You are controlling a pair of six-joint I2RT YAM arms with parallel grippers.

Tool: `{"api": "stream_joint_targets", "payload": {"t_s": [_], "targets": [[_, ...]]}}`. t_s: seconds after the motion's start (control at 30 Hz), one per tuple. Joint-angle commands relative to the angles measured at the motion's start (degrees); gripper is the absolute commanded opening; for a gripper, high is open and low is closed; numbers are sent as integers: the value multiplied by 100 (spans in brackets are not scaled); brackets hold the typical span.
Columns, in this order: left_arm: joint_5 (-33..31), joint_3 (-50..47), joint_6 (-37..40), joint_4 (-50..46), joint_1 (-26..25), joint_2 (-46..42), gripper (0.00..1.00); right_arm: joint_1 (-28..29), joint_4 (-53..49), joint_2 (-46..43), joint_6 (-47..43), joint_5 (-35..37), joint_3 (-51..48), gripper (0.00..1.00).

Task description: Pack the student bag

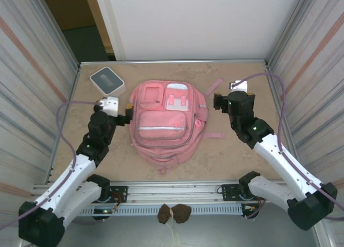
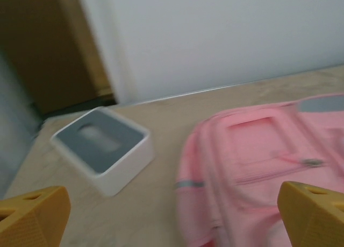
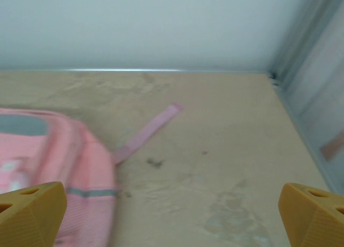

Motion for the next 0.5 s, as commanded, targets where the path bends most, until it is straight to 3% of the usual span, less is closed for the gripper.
{"api": "stream_joint_targets", "payload": {"t_s": [0.0, 0.23, 0.47], "targets": [[-529, -418, -614, 348, 543, -92, 99, -560, 313, 195, 102, 221, -483, 99], [-12, -756, -464, 1258, 1445, 936, 99, -1376, 2002, 734, -170, 95, -1726, 99], [934, -751, -295, 2357, 1485, 2536, 99, -2040, 4387, 1754, -436, -1080, -2749, 99]]}}
